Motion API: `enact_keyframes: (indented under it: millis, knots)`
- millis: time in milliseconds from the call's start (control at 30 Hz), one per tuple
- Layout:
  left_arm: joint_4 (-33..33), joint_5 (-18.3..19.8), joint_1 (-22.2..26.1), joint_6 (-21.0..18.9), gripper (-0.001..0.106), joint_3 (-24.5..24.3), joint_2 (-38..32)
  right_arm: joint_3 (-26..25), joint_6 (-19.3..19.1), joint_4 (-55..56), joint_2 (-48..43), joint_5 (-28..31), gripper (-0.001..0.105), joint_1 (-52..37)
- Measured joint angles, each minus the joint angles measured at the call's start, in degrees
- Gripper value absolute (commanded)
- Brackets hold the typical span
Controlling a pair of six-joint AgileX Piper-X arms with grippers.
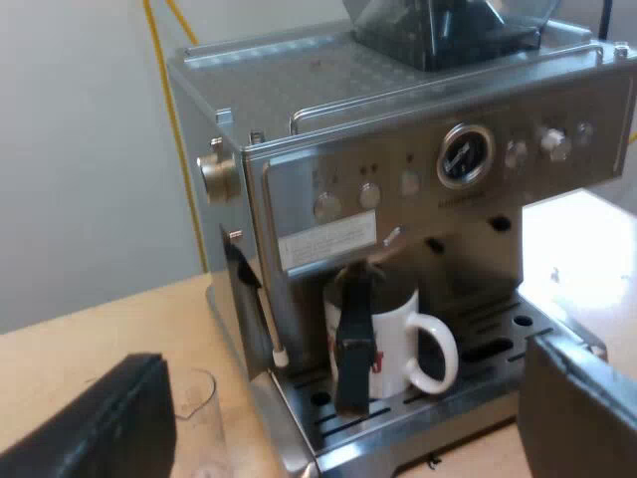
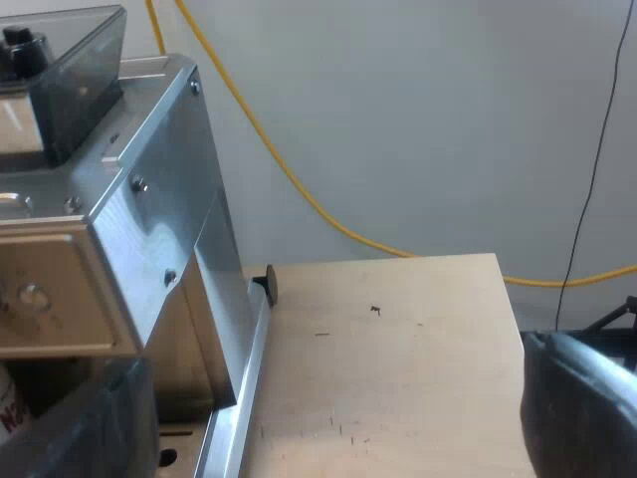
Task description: Place mug into machine
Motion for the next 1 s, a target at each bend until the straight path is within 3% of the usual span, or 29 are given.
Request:
enact_keyframes:
  millis: [400,800,1000]
  knots:
    - [8.64,0.00,0.00,0.32,0.072,-0.18,-10.35,1.69,0.00,6.44,-10.96,0.00,0.081,0.00]
    - [20.73,-0.50,0.00,0.56,0.072,-0.52,-10.55,5.00,0.00,12.09,-20.52,0.00,0.081,0.00]
    - [21.31,-0.69,0.00,0.56,0.072,-0.52,-10.55,6.76,0.00,13.92,-22.44,0.49,0.081,0.00]
